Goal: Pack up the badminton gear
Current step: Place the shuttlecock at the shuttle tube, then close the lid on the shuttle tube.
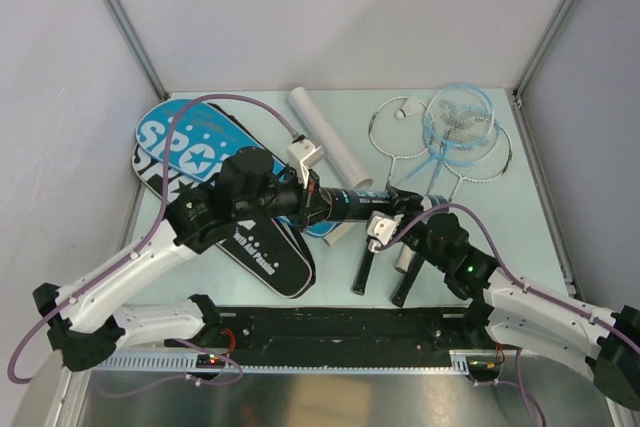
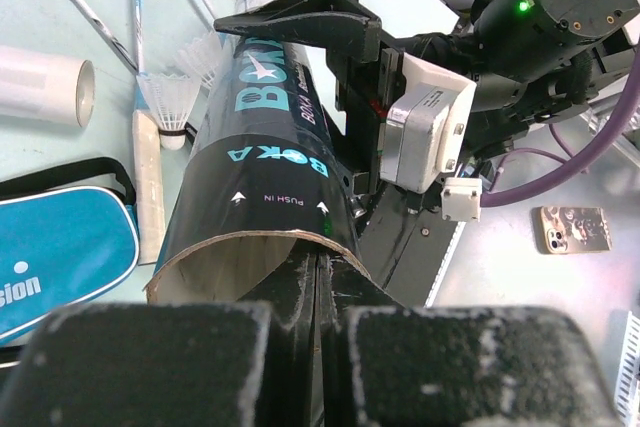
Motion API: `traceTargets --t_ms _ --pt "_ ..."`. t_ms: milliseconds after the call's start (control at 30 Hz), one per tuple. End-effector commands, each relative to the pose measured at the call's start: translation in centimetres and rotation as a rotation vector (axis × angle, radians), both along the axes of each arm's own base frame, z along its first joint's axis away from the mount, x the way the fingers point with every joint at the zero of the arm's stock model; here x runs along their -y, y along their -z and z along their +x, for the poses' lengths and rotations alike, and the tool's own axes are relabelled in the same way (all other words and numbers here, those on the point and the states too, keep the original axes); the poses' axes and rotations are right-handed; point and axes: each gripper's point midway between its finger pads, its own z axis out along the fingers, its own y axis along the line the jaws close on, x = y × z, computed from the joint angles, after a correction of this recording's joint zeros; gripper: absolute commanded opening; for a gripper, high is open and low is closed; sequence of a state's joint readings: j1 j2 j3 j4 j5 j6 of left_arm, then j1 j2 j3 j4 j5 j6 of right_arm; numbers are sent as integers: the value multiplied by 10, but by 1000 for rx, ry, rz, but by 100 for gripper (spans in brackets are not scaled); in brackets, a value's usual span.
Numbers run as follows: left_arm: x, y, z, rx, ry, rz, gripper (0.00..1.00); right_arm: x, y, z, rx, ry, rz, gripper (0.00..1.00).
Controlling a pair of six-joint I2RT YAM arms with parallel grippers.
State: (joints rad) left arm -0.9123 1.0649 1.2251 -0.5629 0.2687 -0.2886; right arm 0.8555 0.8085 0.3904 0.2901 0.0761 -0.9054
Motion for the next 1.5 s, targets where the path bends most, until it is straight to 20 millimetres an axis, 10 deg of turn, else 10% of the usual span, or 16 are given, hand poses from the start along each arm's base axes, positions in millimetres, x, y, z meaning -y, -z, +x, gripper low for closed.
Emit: traceTargets --t_ms 0,100,300,700,900,1467 --pt "6 -3 6 11 -2 -15 0 -21 -62 -3 128 -63 167 26" --pt "3 -5 9 25 -28 -18 3 -22 -56 0 101 -45 167 26" --pt "-23 -38 14 127 -139 -77 54 -13 -45 8 53 13 171 26" --pt "-76 -116 1 333 -237 -222 99 23 -43 21 -56 185 296 26" --pt "-69 -100 12 340 -237 -156 100 46 -46 28 -127 327 393 25" --pt "-85 -9 121 127 -484 79 100 104 -68 -4 -440 639 677 28"
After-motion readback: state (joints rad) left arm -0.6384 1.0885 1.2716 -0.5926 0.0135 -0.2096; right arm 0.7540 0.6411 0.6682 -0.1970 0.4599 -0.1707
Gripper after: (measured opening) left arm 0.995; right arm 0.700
